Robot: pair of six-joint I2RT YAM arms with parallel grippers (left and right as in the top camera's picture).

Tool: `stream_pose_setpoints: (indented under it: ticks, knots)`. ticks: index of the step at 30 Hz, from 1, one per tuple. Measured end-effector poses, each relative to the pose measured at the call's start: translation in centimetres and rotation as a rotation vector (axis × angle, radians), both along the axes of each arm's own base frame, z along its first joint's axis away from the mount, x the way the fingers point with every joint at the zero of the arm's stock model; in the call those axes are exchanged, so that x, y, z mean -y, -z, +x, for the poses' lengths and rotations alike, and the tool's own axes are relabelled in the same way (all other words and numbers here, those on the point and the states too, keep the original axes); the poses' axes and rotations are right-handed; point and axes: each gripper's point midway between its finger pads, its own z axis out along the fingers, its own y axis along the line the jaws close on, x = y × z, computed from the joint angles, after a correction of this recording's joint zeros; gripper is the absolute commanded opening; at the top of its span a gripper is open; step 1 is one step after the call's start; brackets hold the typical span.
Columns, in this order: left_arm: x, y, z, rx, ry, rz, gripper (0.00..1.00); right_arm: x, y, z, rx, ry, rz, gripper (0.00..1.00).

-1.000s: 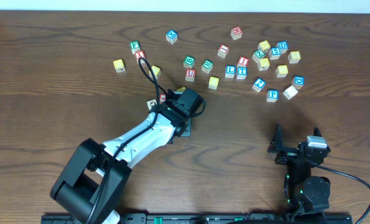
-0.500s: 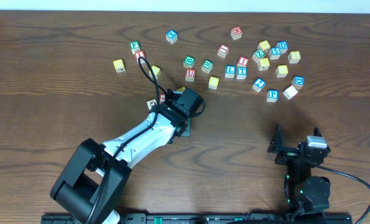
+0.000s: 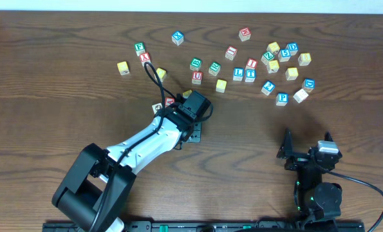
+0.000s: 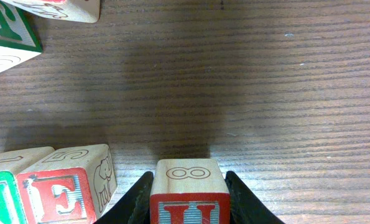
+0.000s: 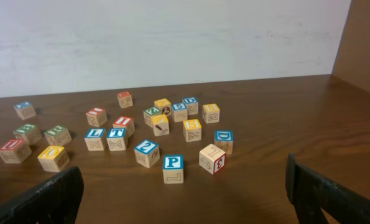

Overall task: Spell out NEURIPS
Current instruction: 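Lower the U block onto the table right of the E block, then open the left gripper to release the U block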

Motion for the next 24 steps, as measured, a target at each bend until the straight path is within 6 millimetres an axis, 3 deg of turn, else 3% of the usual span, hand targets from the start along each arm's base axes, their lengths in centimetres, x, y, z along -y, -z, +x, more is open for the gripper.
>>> stream_pose_setpoints:
  ticks: [10,24]
  knots:
    - [-0.4,1.4,-0.4,-0.017,-0.001,0.020,0.24,0.0,0.0,0.0,0.000,0.000,0.000,0.99]
    - [-0.3,1.3,0.5,0.026,-0.008,0.018,0.24,0.0,0.0,0.0,0.000,0.000,0.000,0.99]
